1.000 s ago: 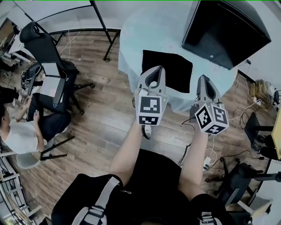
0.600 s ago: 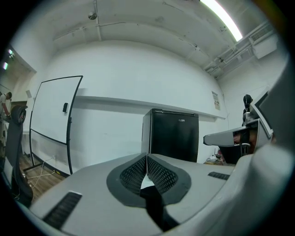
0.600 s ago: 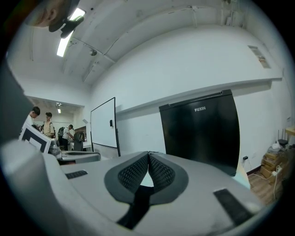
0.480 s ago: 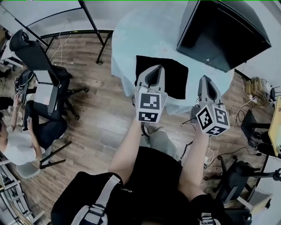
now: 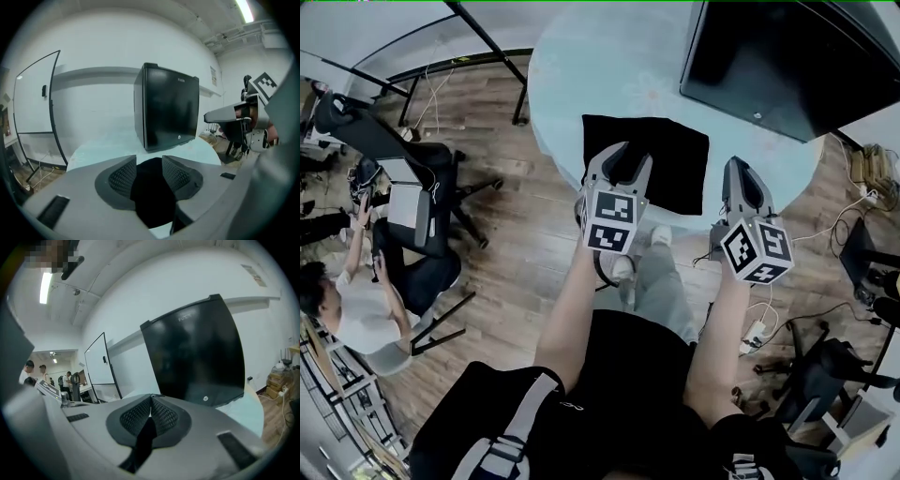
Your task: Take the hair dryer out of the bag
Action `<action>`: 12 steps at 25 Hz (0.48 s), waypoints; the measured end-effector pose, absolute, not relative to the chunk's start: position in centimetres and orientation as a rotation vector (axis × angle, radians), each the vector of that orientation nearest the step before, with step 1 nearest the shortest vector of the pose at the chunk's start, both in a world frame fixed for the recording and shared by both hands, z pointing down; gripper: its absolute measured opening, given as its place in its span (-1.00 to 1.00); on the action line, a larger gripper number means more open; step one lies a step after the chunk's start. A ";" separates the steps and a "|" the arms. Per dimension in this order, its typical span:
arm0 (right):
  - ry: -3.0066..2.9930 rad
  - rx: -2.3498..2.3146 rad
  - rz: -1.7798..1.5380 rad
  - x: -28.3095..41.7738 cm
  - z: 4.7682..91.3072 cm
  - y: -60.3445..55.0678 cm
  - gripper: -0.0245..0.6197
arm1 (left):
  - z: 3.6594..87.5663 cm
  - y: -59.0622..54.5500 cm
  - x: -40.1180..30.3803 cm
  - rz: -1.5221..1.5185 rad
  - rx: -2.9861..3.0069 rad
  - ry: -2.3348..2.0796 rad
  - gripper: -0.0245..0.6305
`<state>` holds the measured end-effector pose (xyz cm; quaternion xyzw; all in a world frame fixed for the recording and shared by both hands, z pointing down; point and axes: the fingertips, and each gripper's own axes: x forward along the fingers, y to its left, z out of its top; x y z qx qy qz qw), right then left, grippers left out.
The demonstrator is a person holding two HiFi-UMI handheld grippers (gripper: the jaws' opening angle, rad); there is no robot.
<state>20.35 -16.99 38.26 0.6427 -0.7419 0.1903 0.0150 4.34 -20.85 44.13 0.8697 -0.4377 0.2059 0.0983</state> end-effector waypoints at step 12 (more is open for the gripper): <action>-2.247 1.963 0.872 24.9 45.2 -19.2 -0.91 | 51.6 -21.8 10.2 1.042 2.628 -1.118 -0.26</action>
